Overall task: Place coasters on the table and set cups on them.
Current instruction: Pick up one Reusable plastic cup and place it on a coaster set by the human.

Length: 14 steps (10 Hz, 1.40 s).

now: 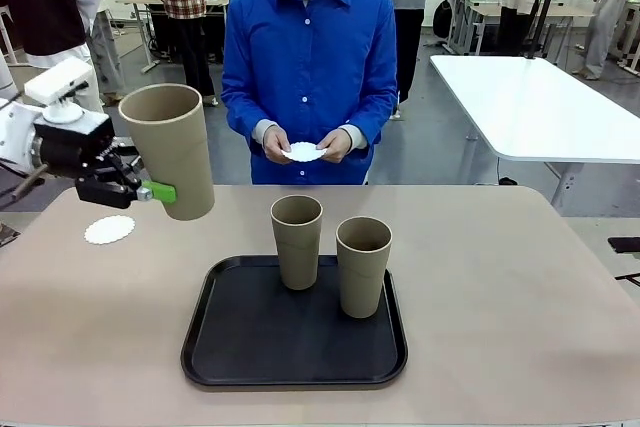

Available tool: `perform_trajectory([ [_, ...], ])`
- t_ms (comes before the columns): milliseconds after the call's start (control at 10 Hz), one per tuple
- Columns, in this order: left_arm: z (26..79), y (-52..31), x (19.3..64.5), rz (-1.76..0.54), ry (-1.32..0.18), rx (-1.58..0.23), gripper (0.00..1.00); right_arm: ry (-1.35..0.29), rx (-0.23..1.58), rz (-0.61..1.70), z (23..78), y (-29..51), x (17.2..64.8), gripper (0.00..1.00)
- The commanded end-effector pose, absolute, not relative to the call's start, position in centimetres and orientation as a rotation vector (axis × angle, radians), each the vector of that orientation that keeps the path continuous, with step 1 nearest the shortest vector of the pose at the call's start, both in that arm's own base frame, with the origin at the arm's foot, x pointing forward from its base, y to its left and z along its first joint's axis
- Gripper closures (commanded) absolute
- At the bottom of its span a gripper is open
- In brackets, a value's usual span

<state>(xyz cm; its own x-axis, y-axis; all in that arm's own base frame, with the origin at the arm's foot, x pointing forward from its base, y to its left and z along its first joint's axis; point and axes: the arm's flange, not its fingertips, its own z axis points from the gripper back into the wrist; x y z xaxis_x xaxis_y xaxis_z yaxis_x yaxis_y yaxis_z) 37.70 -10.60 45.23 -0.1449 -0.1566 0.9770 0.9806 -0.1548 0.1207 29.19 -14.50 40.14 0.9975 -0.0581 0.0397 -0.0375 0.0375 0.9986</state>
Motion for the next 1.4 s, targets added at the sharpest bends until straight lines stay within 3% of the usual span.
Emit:
perform_trajectory([
  [0,44.0,-10.9,38.0,-1.504,-1.115,-1.136,0.76,-0.082,1.545,-0.012,40.2,-14.5,29.3,0.0],
  [100,44.0,-10.9,38.0,-1.504,-1.115,-1.136,0.76,-0.082,1.545,-0.012,40.2,-14.5,29.3,0.0],
  [200,45.3,-10.6,37.7,-1.49,-1.105,-1.119,0.17,-0.082,1.545,-0.012,40.2,-14.5,29.3,0.0],
  [500,44.3,-0.5,42.2,-1.374,-1.212,-0.993,0.17,-0.082,1.545,-0.012,40.2,-14.5,29.3,0.0],
  [900,44.9,13.4,43.9,-1.126,-1.265,-0.756,0.17,-0.082,1.545,-0.012,40.2,-14.5,29.3,0.0],
  [1200,44.2,16.1,44.3,-1.053,-1.275,-0.788,0.17,-0.082,1.545,-0.012,40.2,-14.5,29.3,0.0],
  [1300,44.3,16.9,43.5,-1.089,-1.267,-0.721,0.17,-0.082,1.545,-0.012,40.2,-14.5,29.3,0.0],
])
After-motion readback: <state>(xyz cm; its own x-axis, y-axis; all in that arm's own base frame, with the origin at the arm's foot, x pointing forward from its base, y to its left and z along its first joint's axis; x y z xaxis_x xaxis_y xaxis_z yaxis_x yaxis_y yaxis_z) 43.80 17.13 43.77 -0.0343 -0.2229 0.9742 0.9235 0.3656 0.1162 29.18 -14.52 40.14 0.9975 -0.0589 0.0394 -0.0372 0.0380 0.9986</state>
